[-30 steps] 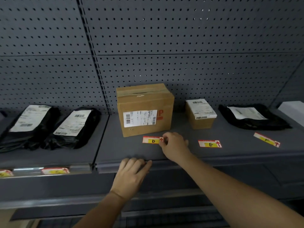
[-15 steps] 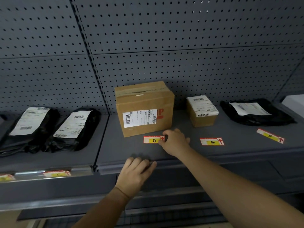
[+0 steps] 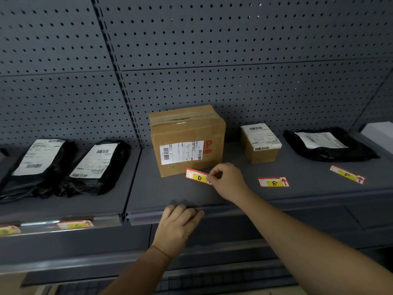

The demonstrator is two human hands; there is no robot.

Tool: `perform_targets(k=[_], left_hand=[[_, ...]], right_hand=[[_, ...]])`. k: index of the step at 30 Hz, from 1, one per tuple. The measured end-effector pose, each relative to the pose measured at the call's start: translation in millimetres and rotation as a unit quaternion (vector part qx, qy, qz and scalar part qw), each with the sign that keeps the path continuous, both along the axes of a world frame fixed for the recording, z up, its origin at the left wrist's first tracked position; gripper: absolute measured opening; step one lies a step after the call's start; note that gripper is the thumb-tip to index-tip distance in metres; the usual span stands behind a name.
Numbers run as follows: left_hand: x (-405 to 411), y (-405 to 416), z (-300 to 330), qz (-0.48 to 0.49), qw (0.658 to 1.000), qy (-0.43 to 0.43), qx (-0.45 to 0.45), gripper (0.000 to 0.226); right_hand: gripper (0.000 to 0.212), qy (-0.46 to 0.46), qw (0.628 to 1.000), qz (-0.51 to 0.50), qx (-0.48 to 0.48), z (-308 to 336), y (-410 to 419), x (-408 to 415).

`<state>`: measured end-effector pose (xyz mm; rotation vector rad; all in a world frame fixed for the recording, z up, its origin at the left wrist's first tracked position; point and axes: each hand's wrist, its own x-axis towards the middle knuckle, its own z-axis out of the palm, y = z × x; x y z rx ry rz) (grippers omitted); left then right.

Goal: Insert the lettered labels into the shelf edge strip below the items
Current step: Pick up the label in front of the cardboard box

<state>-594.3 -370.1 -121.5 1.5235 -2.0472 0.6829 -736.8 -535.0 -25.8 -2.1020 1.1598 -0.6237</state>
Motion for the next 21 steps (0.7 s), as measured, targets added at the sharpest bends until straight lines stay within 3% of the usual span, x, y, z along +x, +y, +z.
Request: perform_targets(k=[7,21], left_hand=[[-6.6,5.7,-1.1,0.018,0.998,0.044,0.035,0.042],[-20.4,22.8,1.5,0.054,0.987,0.124,0.085,0.046]], right_hand=[[0.004,-0.059,0.997,0.026,0.042,19.5,29.4,-25.4],[0.006,0.042,0.985,0.148,-0.074,-13.8,57.8,-35.6]])
